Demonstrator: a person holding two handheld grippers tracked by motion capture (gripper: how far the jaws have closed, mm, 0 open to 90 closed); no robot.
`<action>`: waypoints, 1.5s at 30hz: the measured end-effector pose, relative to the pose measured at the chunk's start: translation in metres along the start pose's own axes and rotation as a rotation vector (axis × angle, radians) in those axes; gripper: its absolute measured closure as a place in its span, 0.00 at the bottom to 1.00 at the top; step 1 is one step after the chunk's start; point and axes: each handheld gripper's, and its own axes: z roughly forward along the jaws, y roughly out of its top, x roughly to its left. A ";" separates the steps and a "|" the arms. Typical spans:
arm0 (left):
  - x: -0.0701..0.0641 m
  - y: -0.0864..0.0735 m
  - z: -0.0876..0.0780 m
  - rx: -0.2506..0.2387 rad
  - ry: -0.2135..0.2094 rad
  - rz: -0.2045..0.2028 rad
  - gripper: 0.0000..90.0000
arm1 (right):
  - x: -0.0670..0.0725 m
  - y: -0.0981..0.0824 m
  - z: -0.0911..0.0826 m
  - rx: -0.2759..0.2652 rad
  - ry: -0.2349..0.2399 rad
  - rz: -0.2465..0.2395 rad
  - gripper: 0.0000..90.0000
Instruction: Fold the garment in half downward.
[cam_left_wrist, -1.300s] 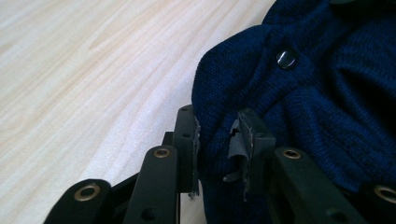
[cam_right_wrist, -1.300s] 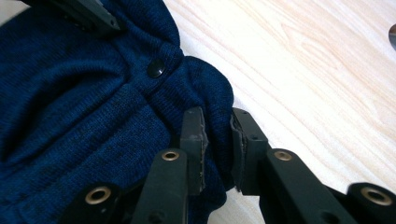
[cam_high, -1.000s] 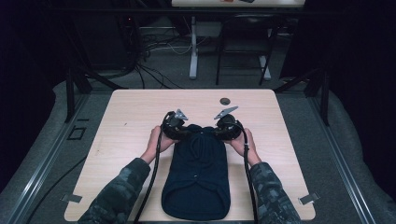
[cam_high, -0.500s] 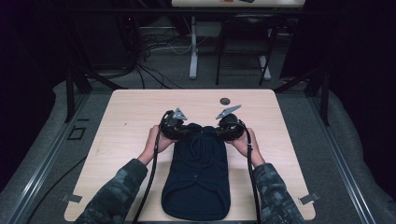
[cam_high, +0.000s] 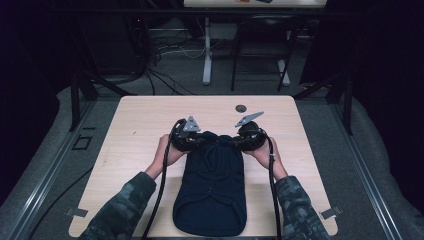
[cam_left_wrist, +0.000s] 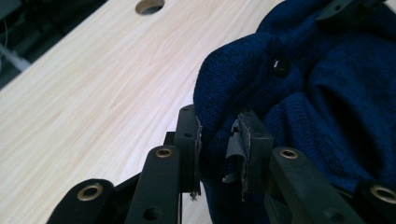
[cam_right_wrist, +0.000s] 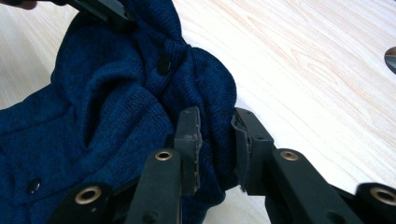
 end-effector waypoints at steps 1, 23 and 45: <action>0.000 0.000 -0.001 0.000 -0.005 0.002 0.82 | 0.000 0.000 -0.001 0.003 0.008 -0.001 0.81; 0.002 -0.002 -0.015 0.069 -0.100 0.051 0.82 | 0.038 0.010 -0.015 -0.045 -0.145 -0.240 0.86; -0.013 0.010 -0.020 -0.015 -0.030 0.197 0.84 | 0.009 0.006 -0.003 0.057 0.030 -0.028 0.46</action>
